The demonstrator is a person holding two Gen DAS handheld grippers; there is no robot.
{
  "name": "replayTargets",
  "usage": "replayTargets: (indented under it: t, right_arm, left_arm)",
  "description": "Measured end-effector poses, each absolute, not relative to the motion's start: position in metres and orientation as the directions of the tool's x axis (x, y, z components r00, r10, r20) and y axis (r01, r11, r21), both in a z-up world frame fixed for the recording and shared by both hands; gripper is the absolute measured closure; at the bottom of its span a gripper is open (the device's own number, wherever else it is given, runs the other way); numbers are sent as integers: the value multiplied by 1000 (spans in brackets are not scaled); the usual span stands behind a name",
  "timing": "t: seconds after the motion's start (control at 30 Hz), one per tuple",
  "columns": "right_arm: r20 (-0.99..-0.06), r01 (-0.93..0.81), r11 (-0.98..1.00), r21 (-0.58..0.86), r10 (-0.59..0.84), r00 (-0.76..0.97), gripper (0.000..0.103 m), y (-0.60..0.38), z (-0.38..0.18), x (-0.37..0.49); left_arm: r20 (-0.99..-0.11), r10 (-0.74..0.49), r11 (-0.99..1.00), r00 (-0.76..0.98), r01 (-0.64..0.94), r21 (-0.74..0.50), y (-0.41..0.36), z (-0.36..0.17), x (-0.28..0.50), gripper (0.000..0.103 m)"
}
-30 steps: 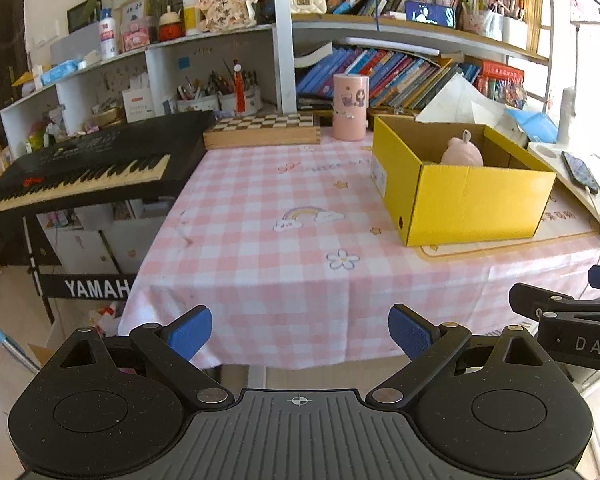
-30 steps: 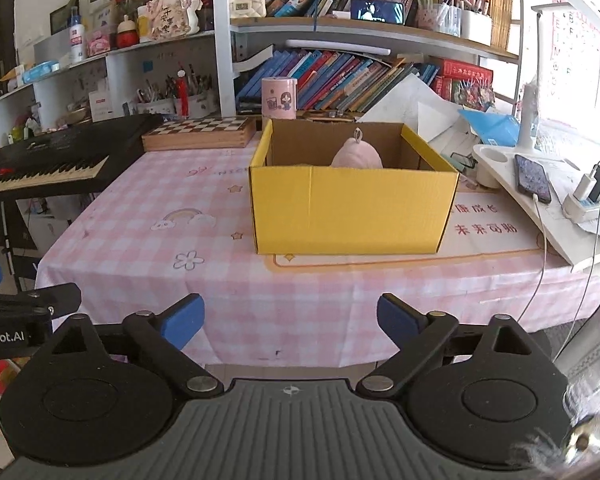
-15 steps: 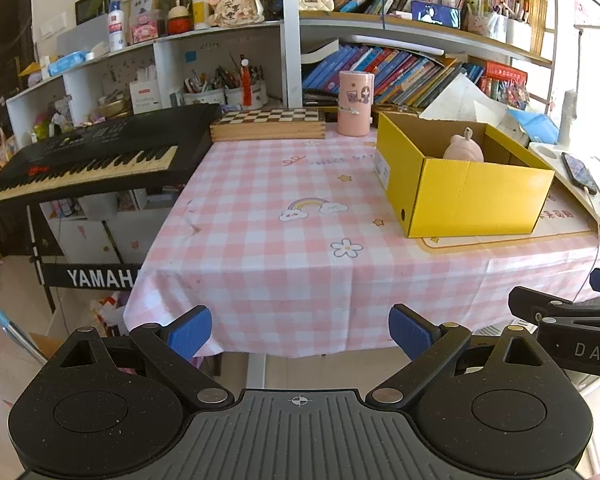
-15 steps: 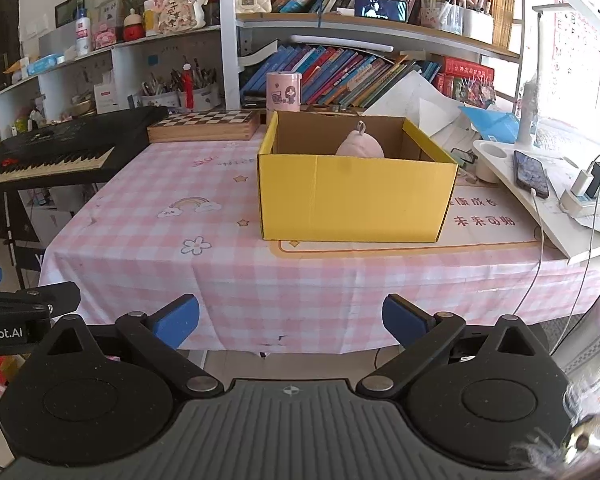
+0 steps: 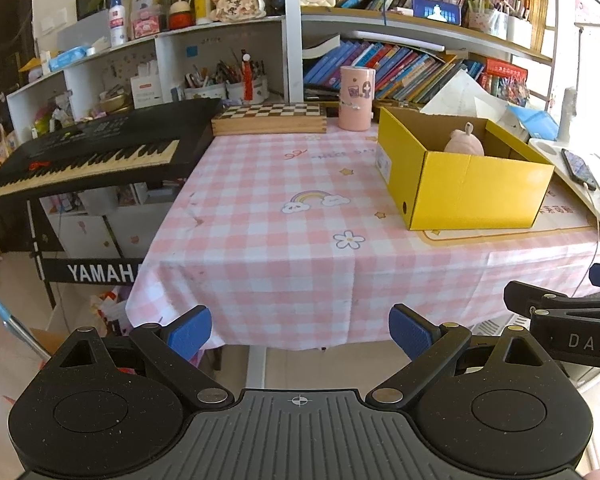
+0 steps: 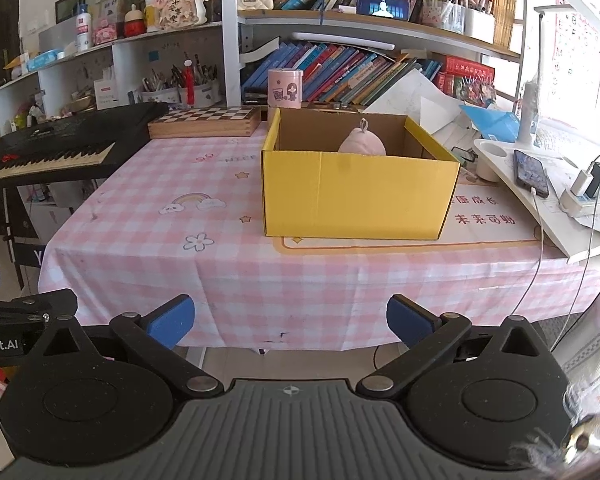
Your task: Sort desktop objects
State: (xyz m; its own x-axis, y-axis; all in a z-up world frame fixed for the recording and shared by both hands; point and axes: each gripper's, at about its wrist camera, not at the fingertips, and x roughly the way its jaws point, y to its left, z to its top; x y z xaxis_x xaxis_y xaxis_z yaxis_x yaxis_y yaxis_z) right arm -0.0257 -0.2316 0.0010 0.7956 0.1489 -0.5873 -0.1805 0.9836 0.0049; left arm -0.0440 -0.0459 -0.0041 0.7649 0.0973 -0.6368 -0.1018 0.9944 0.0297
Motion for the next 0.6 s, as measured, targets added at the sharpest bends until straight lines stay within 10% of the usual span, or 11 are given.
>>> replayTargets:
  t: [0.6]
  right_arm:
    - [-594,-184,983,4,150,790,0,-229,1,-24]
  left_arm:
    - [-642,93,995,761,-89,38,-43,-7,-37,6]
